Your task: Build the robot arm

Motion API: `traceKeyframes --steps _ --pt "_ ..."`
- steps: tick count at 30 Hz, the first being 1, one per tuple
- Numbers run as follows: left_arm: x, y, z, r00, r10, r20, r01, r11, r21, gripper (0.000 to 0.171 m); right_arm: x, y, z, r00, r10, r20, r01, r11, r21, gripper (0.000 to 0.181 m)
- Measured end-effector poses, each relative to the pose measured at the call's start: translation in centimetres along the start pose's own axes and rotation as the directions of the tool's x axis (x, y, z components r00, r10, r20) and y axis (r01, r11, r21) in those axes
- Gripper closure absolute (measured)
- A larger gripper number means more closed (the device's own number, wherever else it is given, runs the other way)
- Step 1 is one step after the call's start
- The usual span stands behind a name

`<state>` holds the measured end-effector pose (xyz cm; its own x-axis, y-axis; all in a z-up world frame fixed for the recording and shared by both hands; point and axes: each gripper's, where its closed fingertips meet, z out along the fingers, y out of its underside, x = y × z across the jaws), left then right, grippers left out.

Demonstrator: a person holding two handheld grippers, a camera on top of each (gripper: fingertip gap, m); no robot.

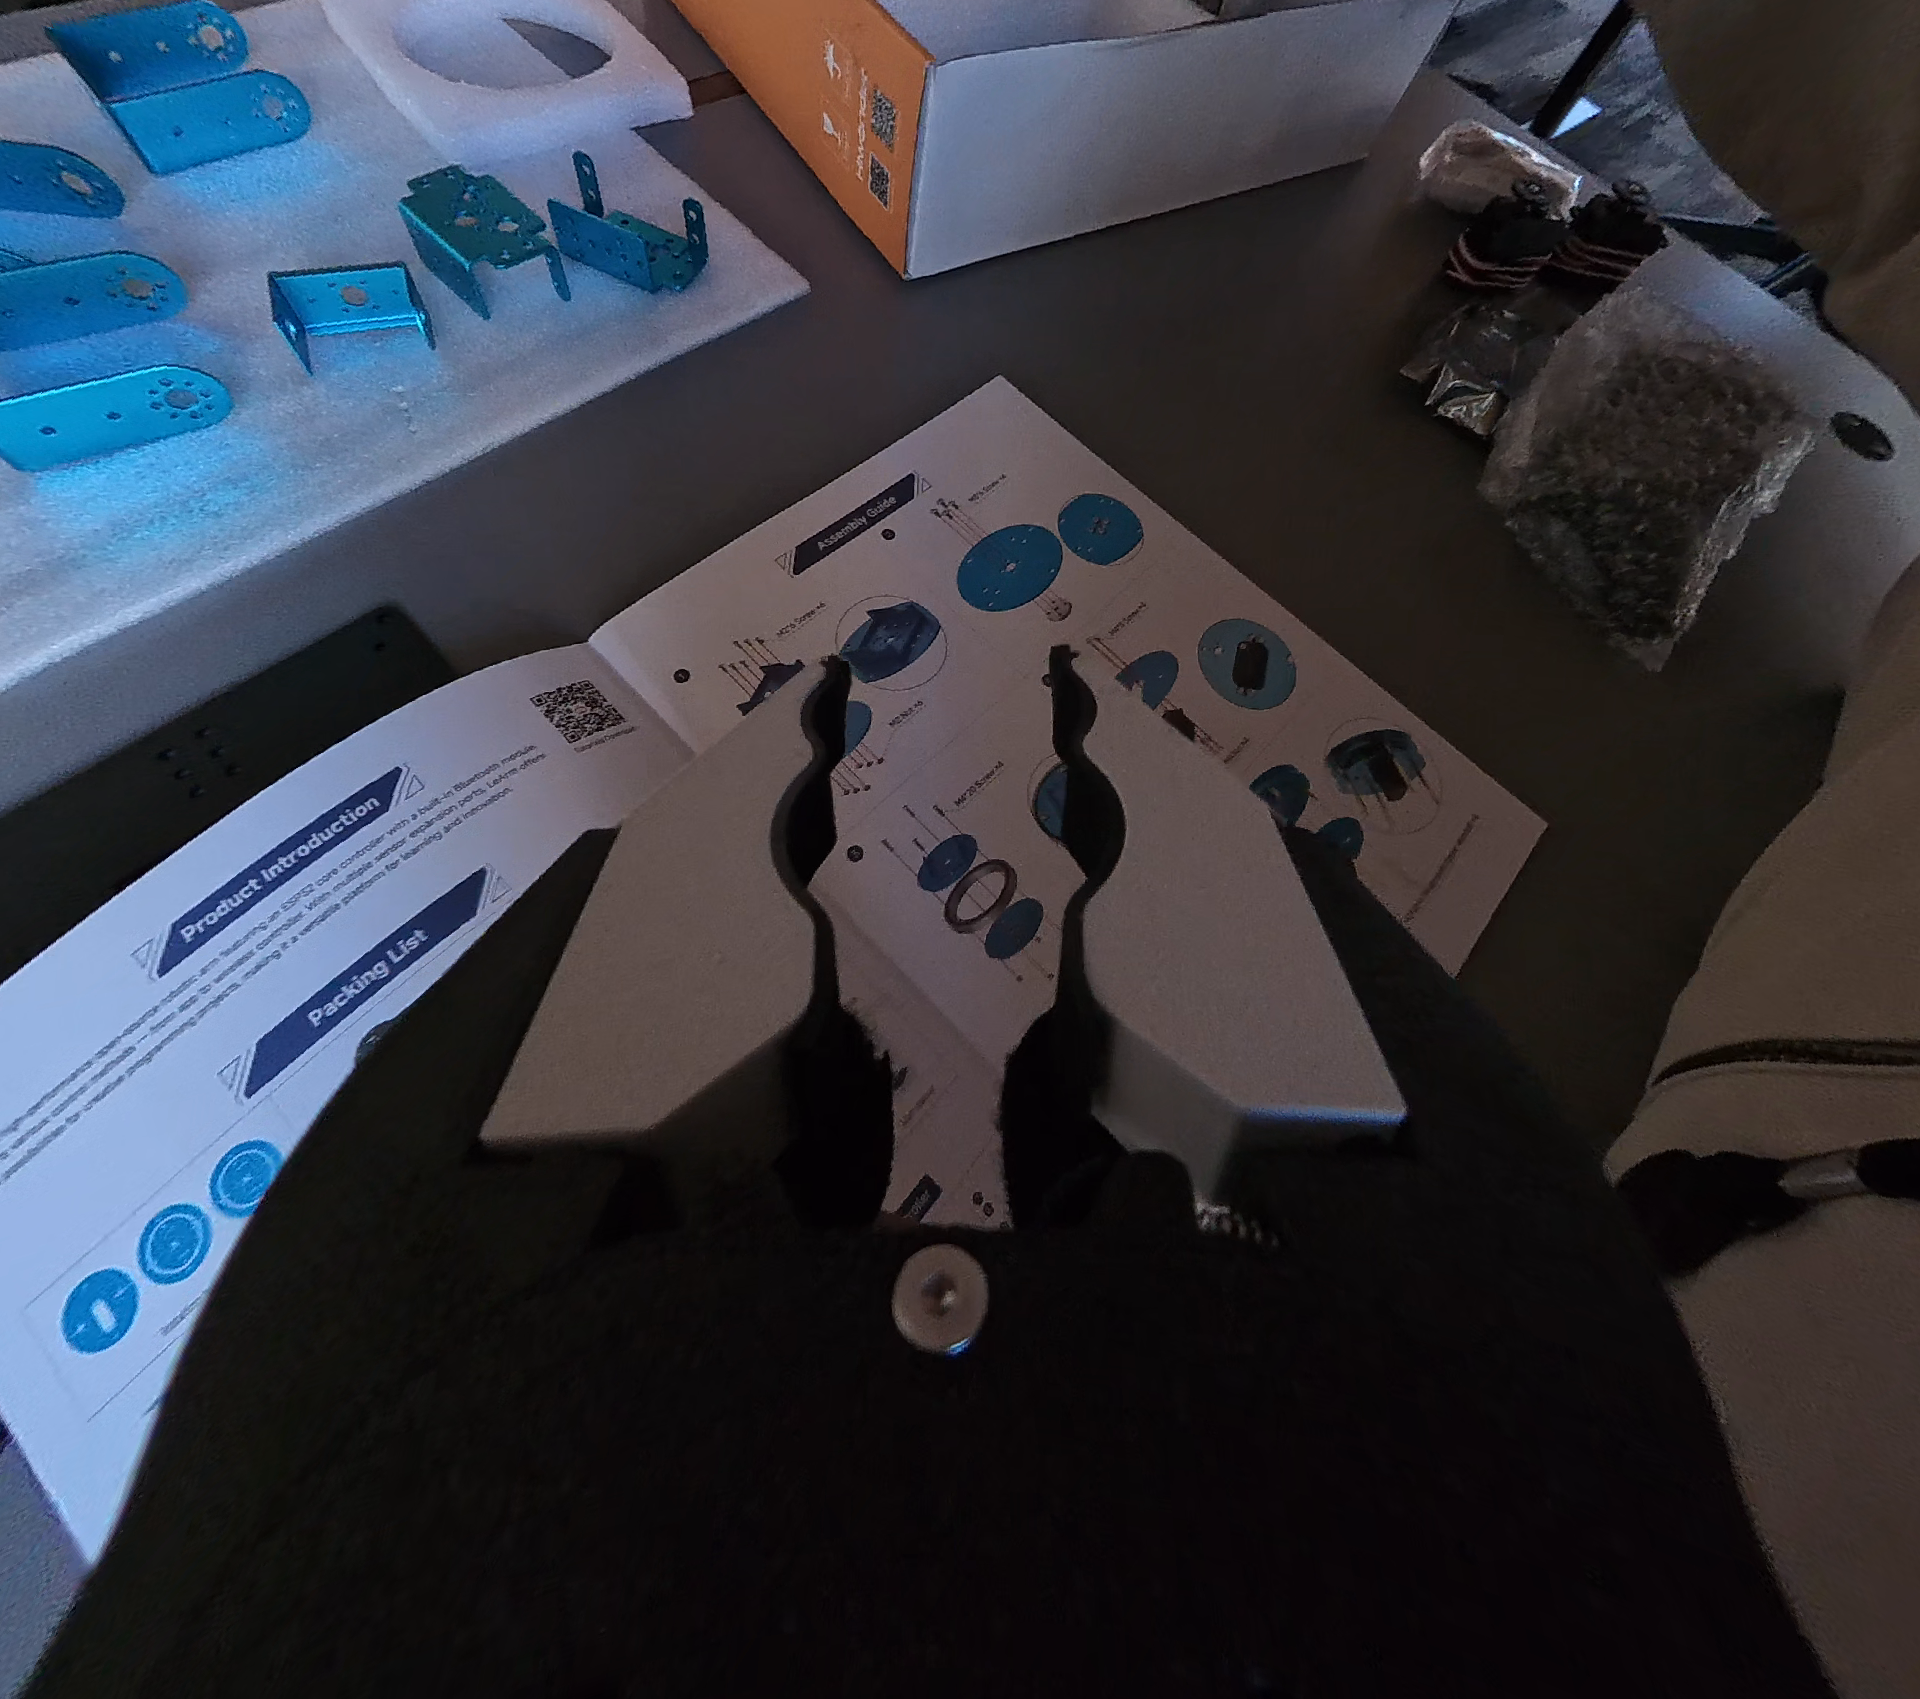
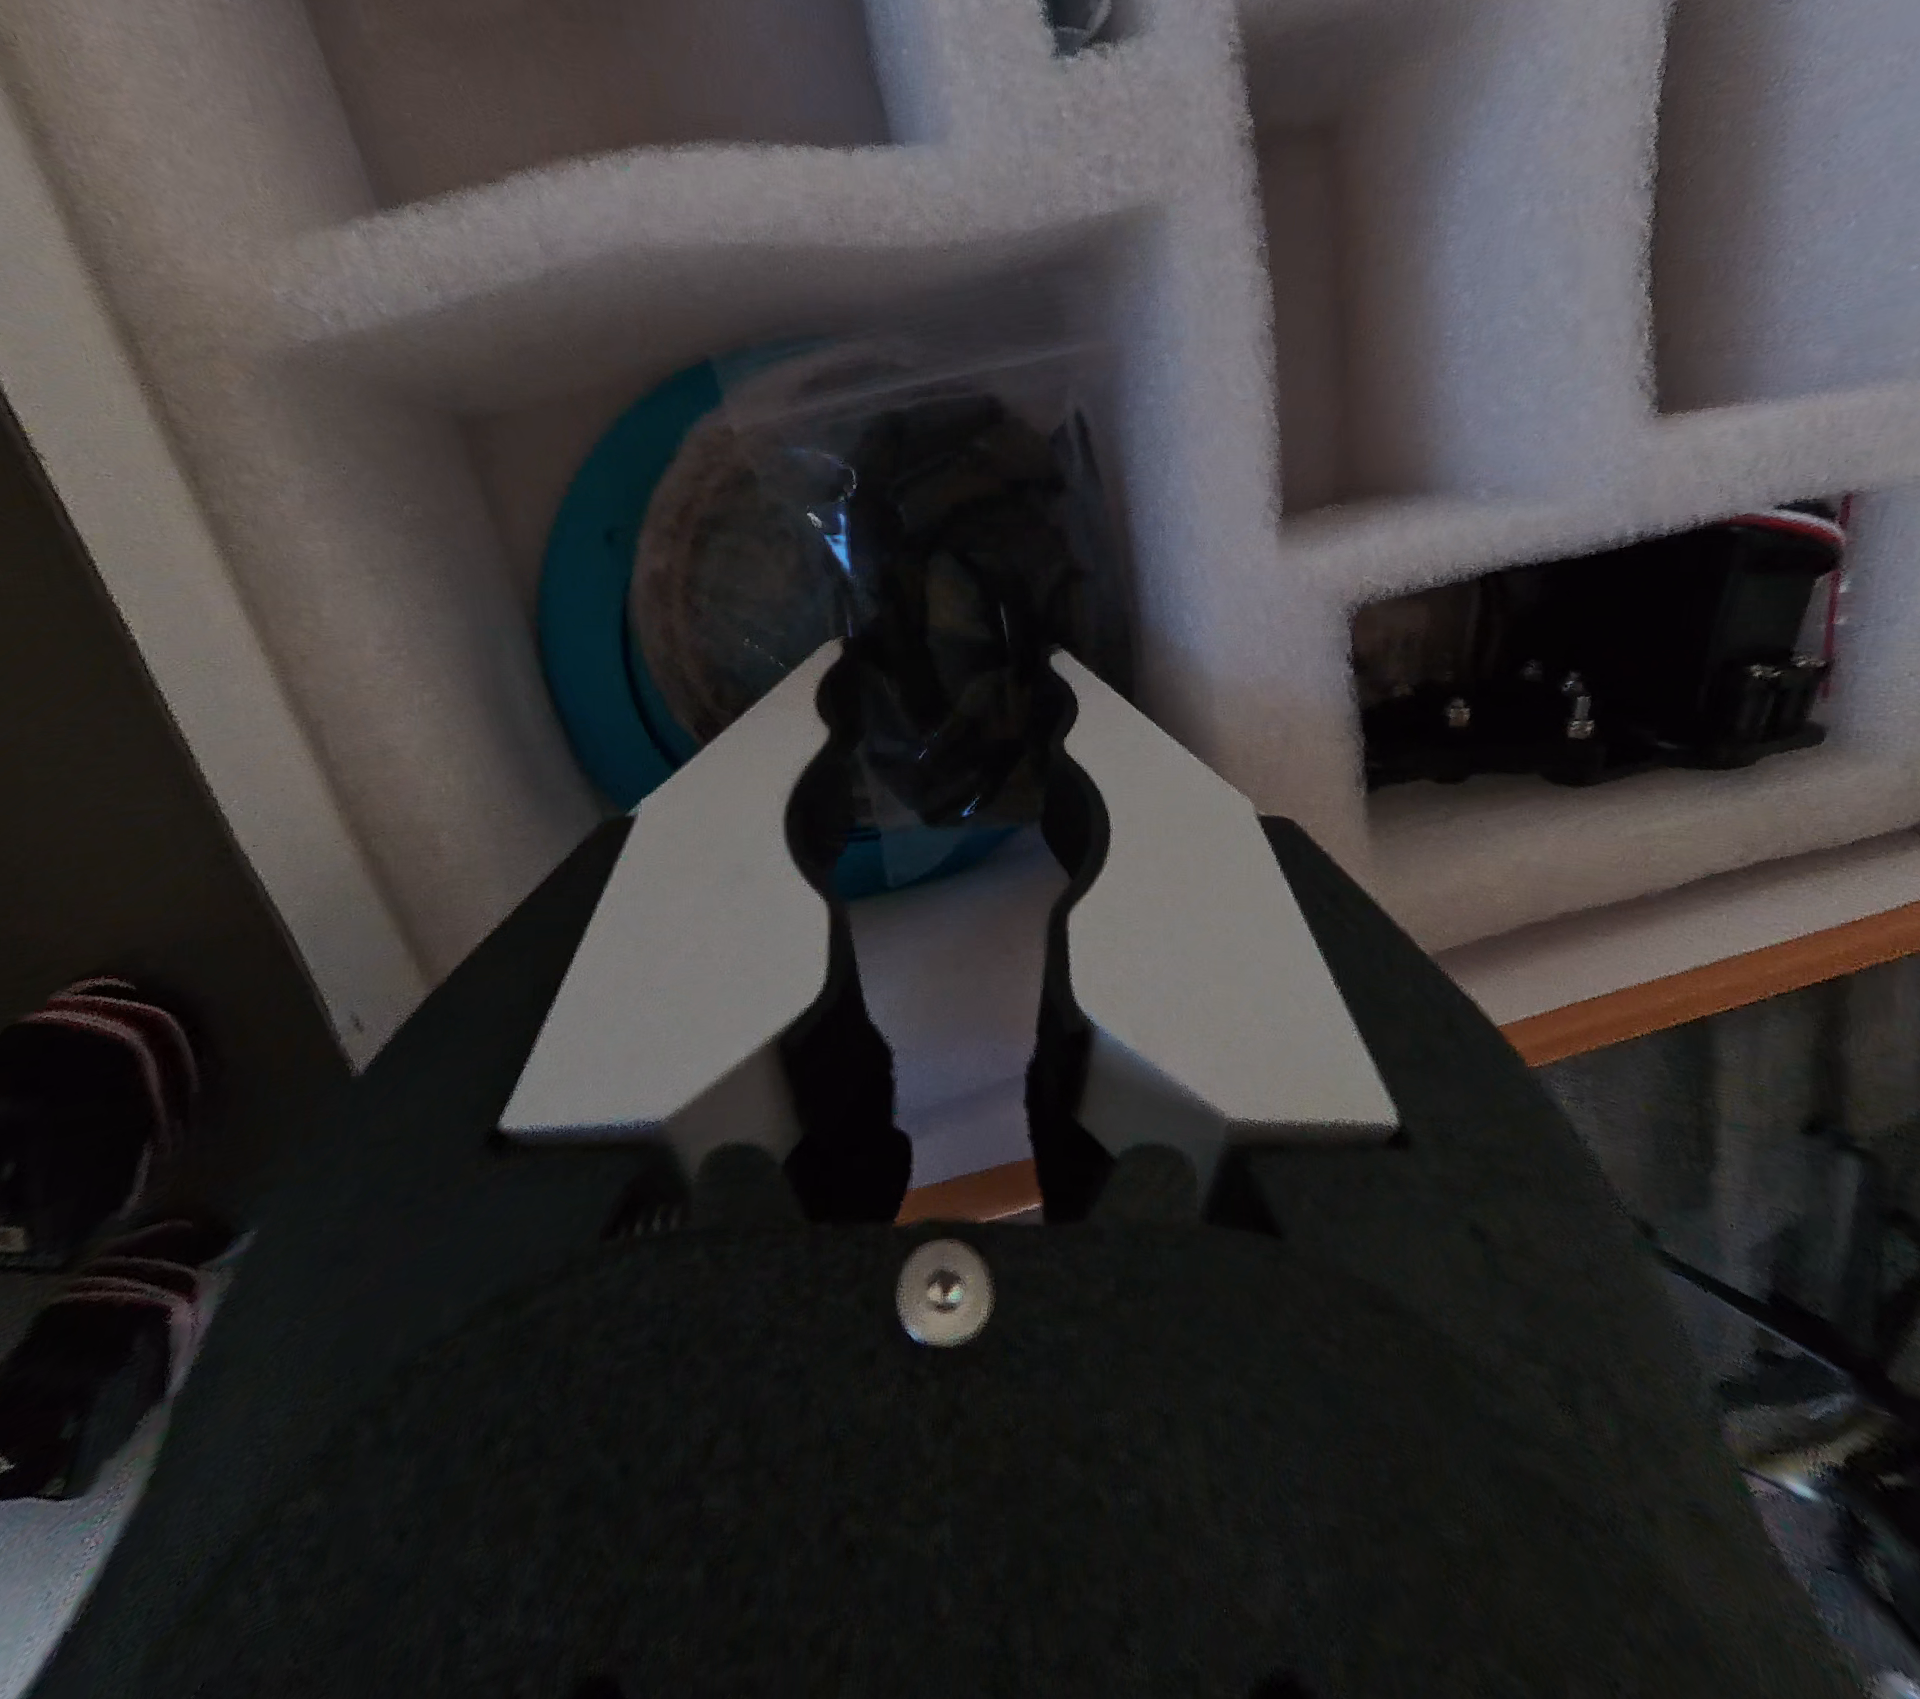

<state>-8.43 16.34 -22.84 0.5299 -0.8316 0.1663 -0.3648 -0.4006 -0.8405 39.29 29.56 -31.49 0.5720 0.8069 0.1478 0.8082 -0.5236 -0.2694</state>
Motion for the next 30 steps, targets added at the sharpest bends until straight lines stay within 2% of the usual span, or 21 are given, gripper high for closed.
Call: traceKeyframes --steps 4,7,10,12,15,17,19,22,26,28,30 --pt "0.1 0.0 -0.3 1.000 0.006 0.020 -0.007 1.000 0.005 0.133 0.2 -0.1 -0.5 0.985 -0.129 -0.113 0.125 0.991 -0.037 0.173" --pt "0.3 0.0 -0.4 1.000 -0.017 0.002 0.017 1.000 0.016 0.133 0.2 0.3 -1.4 0.987 -0.115 -0.115 0.109 0.992 -0.056 0.174" --pt "0.4 -0.1 -0.4 1.000 -0.017 -0.008 0.017 1.000 0.018 0.133 0.8 -0.4 -3.8 0.986 -0.087 -0.139 0.084 0.996 -0.030 0.181" --pt "0.5 -0.2 -0.6 1.000 -0.003 -0.005 0.003 1.000 0.018 0.133 0.1 -2.8 -6.0 0.988 -0.072 -0.134 0.076 0.997 0.029 0.181" --pt "0.5 -0.2 -0.8 1.000 0.006 -0.001 -0.006 1.000 0.020 0.133 -2.8 -8.6 -8.2 0.989 -0.120 -0.086 0.132 0.981 0.145 0.181" --pt "0.6 -0.2 -1.0 1.000 0.004 -0.003 -0.004 1.000 0.023 0.133 -5.8 -11.6 -7.6 0.987 -0.159 0.028 0.152 0.973 0.172 0.181" --pt "0.6 -0.1 -1.3 1.000 0.005 0.000 -0.005 1.000 0.028 0.133 -6.9 -13.0 -5.5 0.978 -0.196 0.067 0.186 0.974 0.128 0.181" --pt "0.6 0.0 -1.9 1.000 0.005 0.007 -0.005 0.999 0.036 0.133 -7.2 -13.9 -1.9 0.973 -0.211 0.092 0.208 0.977 0.049 0.181" --pt "0.7 0.1 -2.1 1.000 -0.002 0.004 0.002 0.999 0.045 0.133 -8.1 -13.8 1.7 0.976 -0.135 0.169 0.135 0.991 0.010 0.176" --pt "0.6 0.1 -2.0 1.000 -0.003 0.000 0.003 0.999 0.041 0.133 -8.5 -13.5 1.3 0.971 -0.084 0.225 0.080 0.996 0.025 0.162" --pt "0.4 0.2 -2.0 1.000 -0.001 0.002 0.001 0.999 0.039 0.133 -7.9 -13.0 -0.9 0.969 -0.051 0.240 0.030 0.996 0.087 0.150"
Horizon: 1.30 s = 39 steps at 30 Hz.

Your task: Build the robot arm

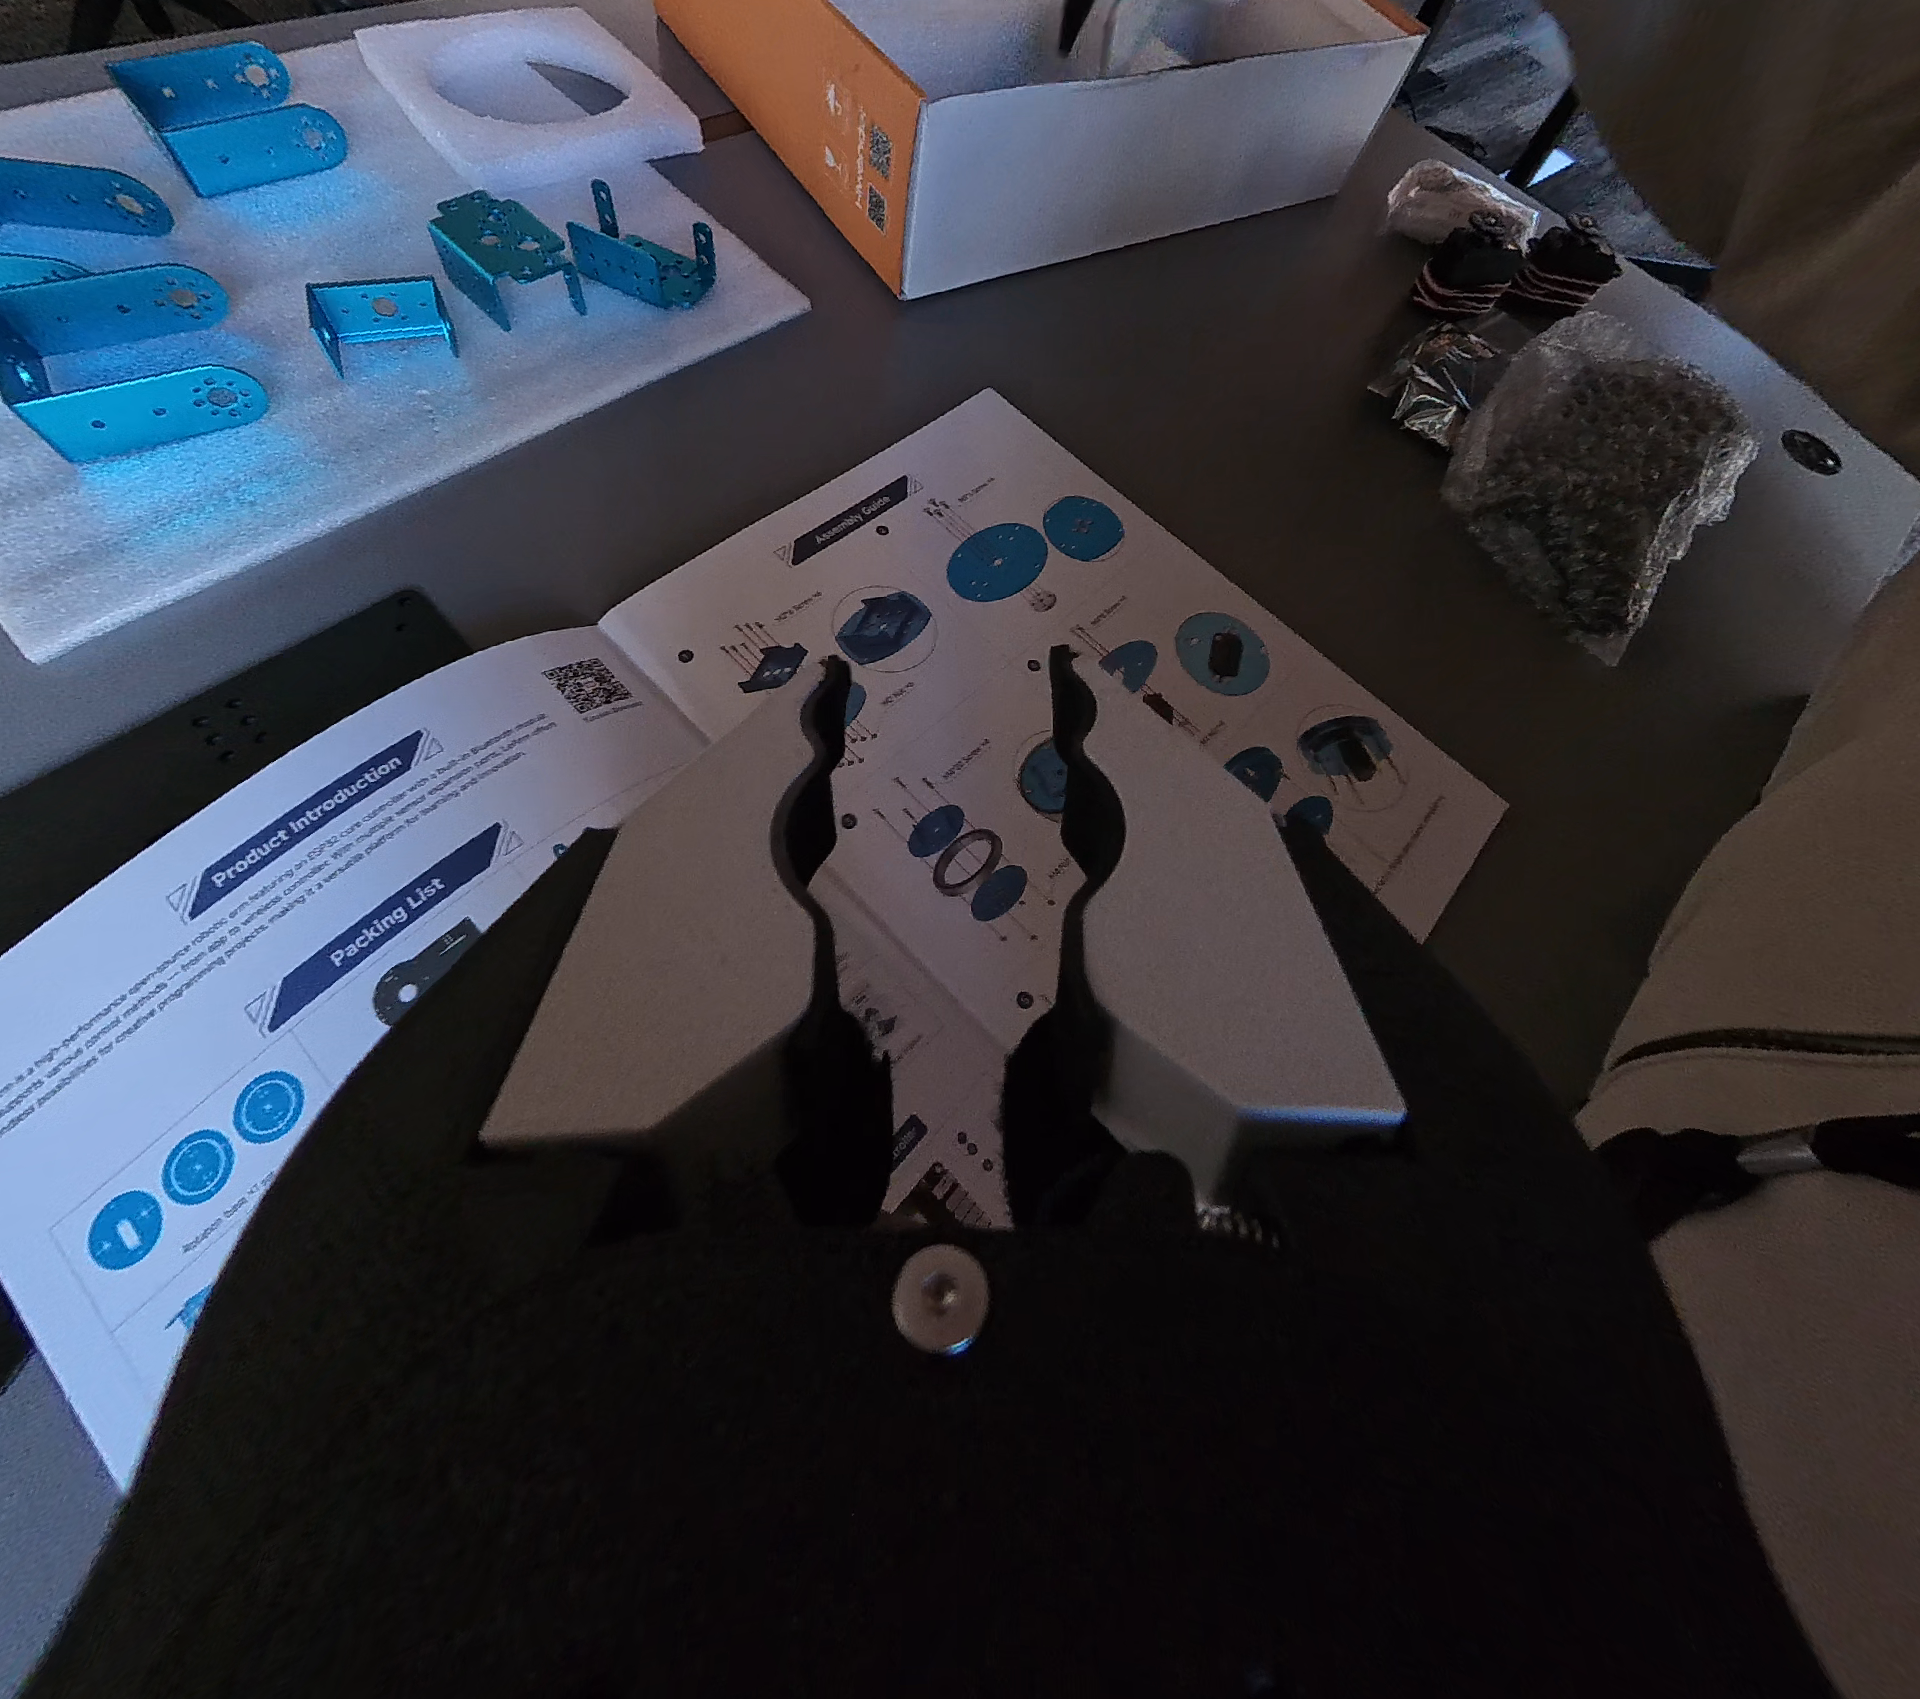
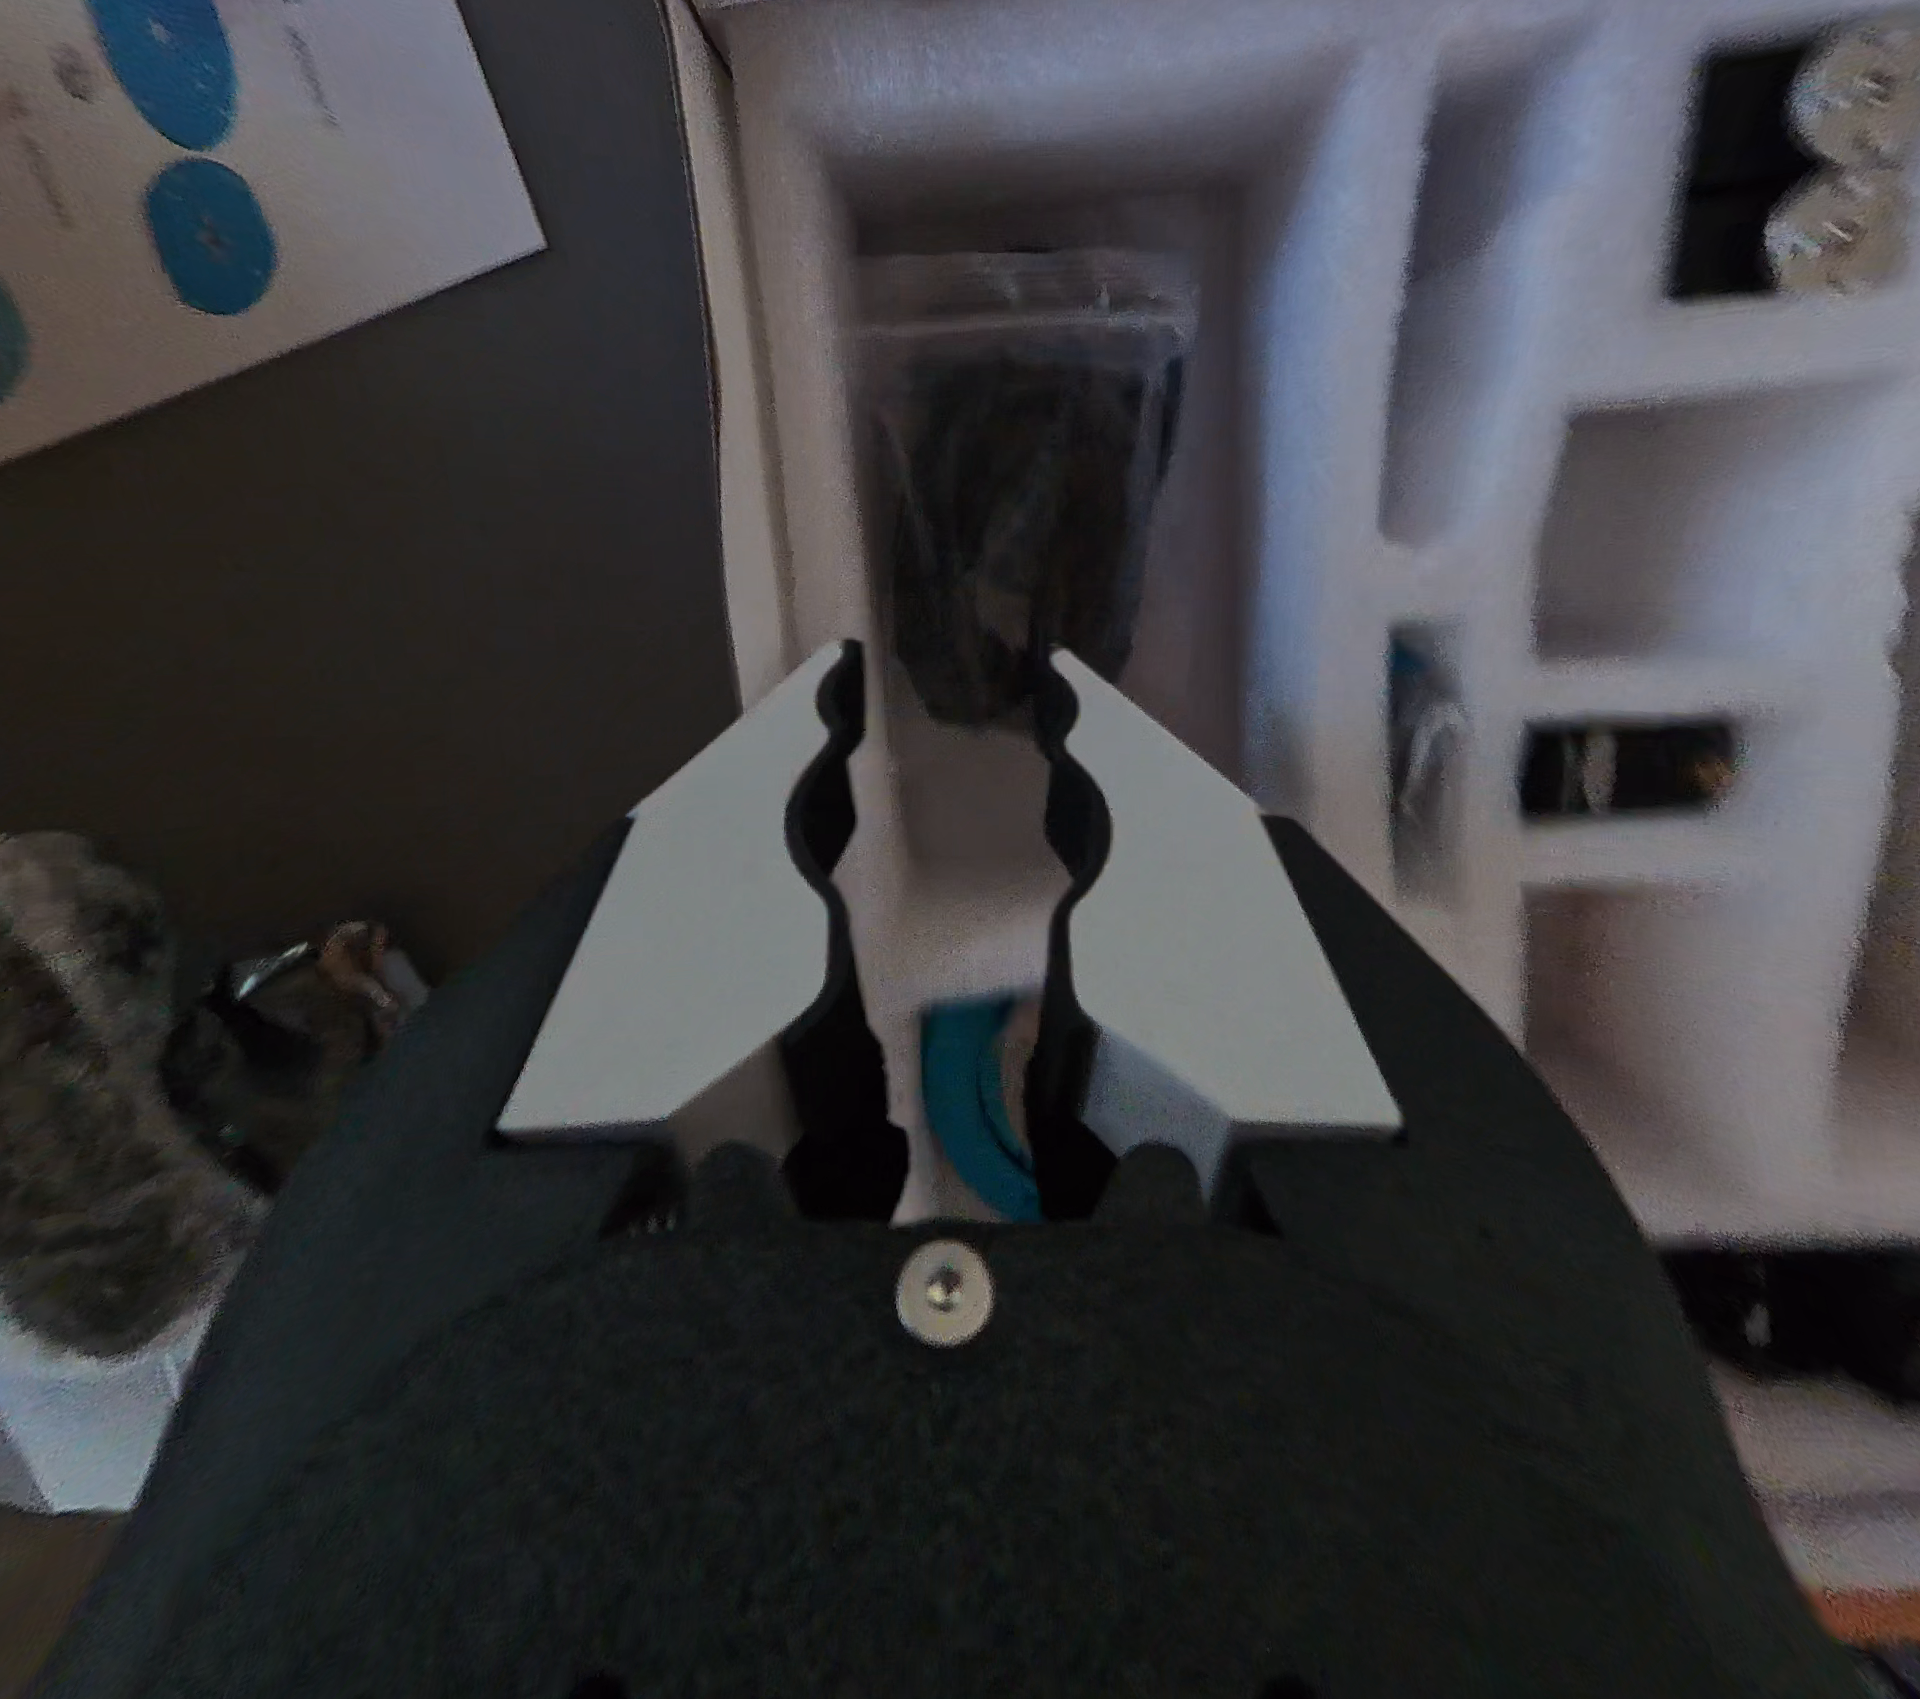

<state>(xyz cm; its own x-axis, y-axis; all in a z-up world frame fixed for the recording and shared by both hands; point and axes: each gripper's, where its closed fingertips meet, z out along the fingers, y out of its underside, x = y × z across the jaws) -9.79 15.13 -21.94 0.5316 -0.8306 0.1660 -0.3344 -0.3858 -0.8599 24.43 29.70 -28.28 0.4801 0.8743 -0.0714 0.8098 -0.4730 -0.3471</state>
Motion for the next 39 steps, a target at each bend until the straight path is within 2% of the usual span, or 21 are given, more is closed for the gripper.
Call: traceKeyframes --steps 2,4,6,9,12,16,20,27,32,39 --pt "-0.3 0.1 -0.1 1.000 0.000 0.005 0.000 1.000 0.000 0.133 0.8 1.9 -3.1 0.998 0.066 -0.002 -0.066 0.997 0.046 0.129" --pt "-0.5 0.1 -0.2 1.000 -0.006 0.007 0.006 1.000 0.005 0.133 2.5 5.0 -5.4 0.983 0.181 -0.023 -0.179 0.982 0.065 0.128" --pt "-0.8 0.1 -0.4 1.000 -0.015 0.005 0.015 1.000 0.011 0.133 3.3 7.1 -6.4 0.953 0.302 0.029 -0.303 0.944 0.129 0.124" --pt "-1.2 0.2 -0.9 1.000 -0.018 0.019 0.018 1.000 0.018 0.133 4.2 10.9 -5.6 0.916 0.400 0.014 -0.399 0.912 0.092 0.120" --pt "-1.4 0.6 -1.7 0.999 -0.020 0.035 0.019 1.000 0.021 0.133 5.1 13.7 -3.8 0.936 0.317 -0.151 -0.324 0.946 -0.028 0.095" --pt "-1.4 1.1 -2.4 0.999 -0.032 0.044 0.031 0.999 0.021 0.133 5.3 14.0 -1.5 0.942 0.256 -0.217 -0.293 0.943 -0.157 0.072" --pt "-1.1 1.1 -2.9 0.999 -0.028 0.044 0.027 0.999 0.034 0.133 5.6 14.3 0.1 0.934 0.290 -0.209 -0.337 0.908 -0.247 0.078" --pt "-0.8 1.3 -3.1 0.999 -0.029 0.040 0.027 0.999 0.038 0.133 5.7 14.2 0.4 0.939 0.299 -0.172 -0.335 0.910 -0.243 0.084" --pt "-0.9 1.2 -3.6 0.998 -0.019 0.055 0.017 0.999 0.044 0.133 5.0 14.4 -0.6 0.955 0.230 -0.188 -0.272 0.930 -0.247 0.084" --pt "-0.8 1.2 -3.4 0.999 -0.027 0.046 0.025 0.999 0.043 0.133 4.0 13.0 -5.0 0.949 0.285 -0.137 -0.304 0.942 -0.143 0.086"
